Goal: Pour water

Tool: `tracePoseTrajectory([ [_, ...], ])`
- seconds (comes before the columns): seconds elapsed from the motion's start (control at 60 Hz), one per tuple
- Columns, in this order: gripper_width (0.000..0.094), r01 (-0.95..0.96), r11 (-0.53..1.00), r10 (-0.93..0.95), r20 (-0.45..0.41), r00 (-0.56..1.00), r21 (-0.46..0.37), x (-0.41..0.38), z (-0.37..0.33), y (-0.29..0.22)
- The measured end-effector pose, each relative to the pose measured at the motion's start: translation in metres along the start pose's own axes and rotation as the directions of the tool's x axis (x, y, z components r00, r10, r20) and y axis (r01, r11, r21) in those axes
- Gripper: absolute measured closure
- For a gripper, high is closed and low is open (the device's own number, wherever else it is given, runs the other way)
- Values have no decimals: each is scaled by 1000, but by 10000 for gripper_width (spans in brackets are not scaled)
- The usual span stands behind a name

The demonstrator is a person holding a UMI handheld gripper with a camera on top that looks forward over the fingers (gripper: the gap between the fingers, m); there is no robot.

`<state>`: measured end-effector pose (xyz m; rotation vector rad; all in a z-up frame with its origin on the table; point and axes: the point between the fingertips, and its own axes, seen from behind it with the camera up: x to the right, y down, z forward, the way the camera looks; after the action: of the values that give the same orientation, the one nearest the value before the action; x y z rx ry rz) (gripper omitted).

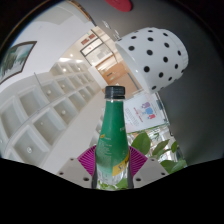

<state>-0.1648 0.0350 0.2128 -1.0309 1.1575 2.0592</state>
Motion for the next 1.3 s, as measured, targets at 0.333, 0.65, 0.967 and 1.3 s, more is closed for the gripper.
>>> tracePoseTrajectory([
  [0.333,524,332,936,-335,-9,942,-115,-50,5,31],
  [0.65,522,998,-63,-998,-5,-63,18,-205,7,6],
  [0.967,526,837,-412,-831,-229,-508,-359,-121,-51,-194],
  [1.3,521,731,-378,-774,-239,-586,-568,-24,-118,-276],
])
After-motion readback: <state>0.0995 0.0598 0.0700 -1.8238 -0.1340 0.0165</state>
